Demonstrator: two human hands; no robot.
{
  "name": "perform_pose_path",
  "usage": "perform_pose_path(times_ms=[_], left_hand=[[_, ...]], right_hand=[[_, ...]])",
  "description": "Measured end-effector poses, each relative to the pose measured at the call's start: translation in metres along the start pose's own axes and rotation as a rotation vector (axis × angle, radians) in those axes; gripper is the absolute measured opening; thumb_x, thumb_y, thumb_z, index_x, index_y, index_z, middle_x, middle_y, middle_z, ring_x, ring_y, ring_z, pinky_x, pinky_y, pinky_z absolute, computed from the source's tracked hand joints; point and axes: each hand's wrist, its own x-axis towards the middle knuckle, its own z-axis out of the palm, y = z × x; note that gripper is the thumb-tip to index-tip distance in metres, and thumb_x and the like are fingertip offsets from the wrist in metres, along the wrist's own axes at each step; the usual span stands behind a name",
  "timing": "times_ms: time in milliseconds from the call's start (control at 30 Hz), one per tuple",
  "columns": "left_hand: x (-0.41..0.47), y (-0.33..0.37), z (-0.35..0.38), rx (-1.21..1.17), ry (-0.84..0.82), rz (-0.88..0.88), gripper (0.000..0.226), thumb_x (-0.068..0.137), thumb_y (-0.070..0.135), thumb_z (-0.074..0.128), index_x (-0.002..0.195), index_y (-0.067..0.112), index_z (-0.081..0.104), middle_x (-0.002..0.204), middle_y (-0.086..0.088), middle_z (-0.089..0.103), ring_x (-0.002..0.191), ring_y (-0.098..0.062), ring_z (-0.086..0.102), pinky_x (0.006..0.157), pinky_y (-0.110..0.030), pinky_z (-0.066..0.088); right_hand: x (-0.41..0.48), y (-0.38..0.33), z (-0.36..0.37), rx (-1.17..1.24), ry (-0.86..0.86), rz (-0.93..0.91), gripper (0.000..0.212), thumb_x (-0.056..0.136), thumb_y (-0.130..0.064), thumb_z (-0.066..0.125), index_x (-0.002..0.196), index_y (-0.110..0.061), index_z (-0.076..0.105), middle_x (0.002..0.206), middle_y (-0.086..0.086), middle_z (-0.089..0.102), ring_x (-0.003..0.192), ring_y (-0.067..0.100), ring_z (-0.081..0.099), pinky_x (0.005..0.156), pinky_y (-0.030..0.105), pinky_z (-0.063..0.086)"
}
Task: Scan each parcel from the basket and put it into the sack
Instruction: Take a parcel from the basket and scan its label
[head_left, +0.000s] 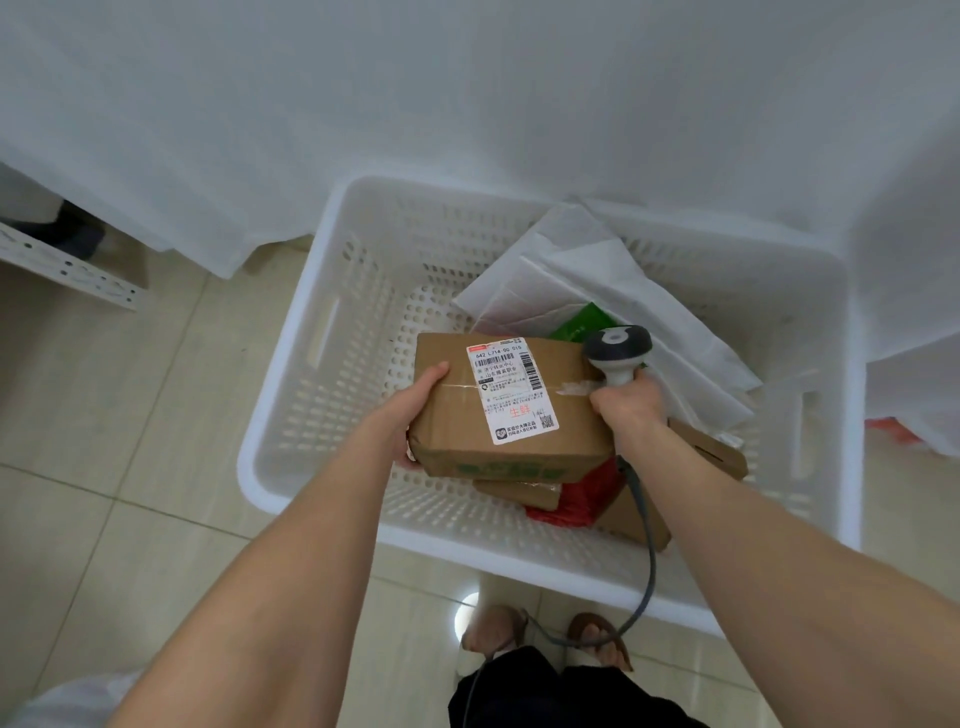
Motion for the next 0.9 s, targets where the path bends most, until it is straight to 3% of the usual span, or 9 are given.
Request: perform_pose_path(times_ms=[167, 333, 500, 567, 667, 800, 900], left_hand=[[-0.019, 0.005, 0.002, -0.062, -0.001, 0.117, 0.063, 0.079, 0.063, 0.062, 0.129, 0.028, 0.049, 0.109, -0.006, 0.062, 0.092, -0.026, 0.062, 0.068, -0.042, 0.053], [-0.064, 0.018, 0.001, 0.079, 0.010, 0.255, 0.059, 0.087, 0.046, 0.060, 0.141, 0.043, 0.036, 0.117, 0.003, 0.053, 0.090, -0.013, 0.052, 0.063, -0.031, 0.042], [-0.113, 0.032, 0.008, -0.070, -0.002, 0.350, 0.059, 0.085, 0.039, 0.068, 0.136, 0.035, 0.040, 0.118, -0.001, 0.057, 0.087, -0.018, 0.058, 0.062, -0.033, 0.048], [-0.138, 0.041, 0.012, -0.071, 0.004, 0.422, 0.059, 0.086, 0.034, 0.069, 0.137, 0.030, 0.041, 0.124, 0.004, 0.053, 0.085, -0.012, 0.057, 0.063, -0.031, 0.048], [-0.178, 0.055, 0.012, -0.009, 0.018, 0.463, 0.056, 0.087, 0.033, 0.068, 0.136, 0.023, 0.042, 0.113, 0.010, 0.054, 0.081, -0.005, 0.054, 0.060, -0.028, 0.044], [-0.241, 0.074, 0.002, -0.002, 0.032, 0.510, 0.055, 0.086, 0.032, 0.069, 0.134, 0.021, 0.045, 0.121, 0.005, 0.055, 0.080, -0.006, 0.056, 0.059, -0.027, 0.045], [-0.291, 0.089, -0.007, -0.039, 0.063, 0.544, 0.054, 0.083, 0.030, 0.072, 0.130, 0.018, 0.048, 0.113, 0.008, 0.058, 0.078, -0.006, 0.056, 0.059, -0.027, 0.044]], right_hand=[[-0.013, 0.002, -0.008, 0.155, -0.031, 0.034, 0.032, 0.086, -0.015, 0.066, 0.115, -0.018, 0.053, 0.102, 0.005, 0.059, 0.088, 0.021, 0.053, 0.079, 0.036, 0.045], [-0.042, 0.005, -0.032, 0.287, 0.036, 0.081, 0.050, 0.078, -0.028, 0.078, 0.123, -0.022, 0.056, 0.115, 0.004, 0.063, 0.103, 0.026, 0.058, 0.095, 0.044, 0.048], [-0.077, -0.005, -0.058, 0.396, 0.066, 0.090, 0.051, 0.071, -0.035, 0.084, 0.114, -0.022, 0.060, 0.115, 0.001, 0.067, 0.107, 0.027, 0.061, 0.097, 0.047, 0.049], [-0.094, -0.011, -0.071, 0.452, 0.074, 0.100, 0.054, 0.070, -0.037, 0.084, 0.116, -0.022, 0.060, 0.116, 0.000, 0.067, 0.109, 0.026, 0.061, 0.099, 0.046, 0.048], [-0.121, -0.025, -0.096, 0.515, 0.075, 0.110, 0.057, 0.072, -0.036, 0.084, 0.120, -0.021, 0.058, 0.117, 0.000, 0.065, 0.108, 0.025, 0.059, 0.097, 0.040, 0.046], [-0.160, -0.053, -0.128, 0.614, 0.044, 0.085, 0.045, 0.069, -0.029, 0.088, 0.100, -0.029, 0.056, 0.117, 0.001, 0.066, 0.105, 0.024, 0.062, 0.099, 0.045, 0.049], [-0.196, -0.082, -0.155, 0.633, 0.046, 0.075, 0.053, 0.070, -0.026, 0.087, 0.113, -0.026, 0.056, 0.119, 0.000, 0.066, 0.107, 0.026, 0.062, 0.099, 0.046, 0.049]])
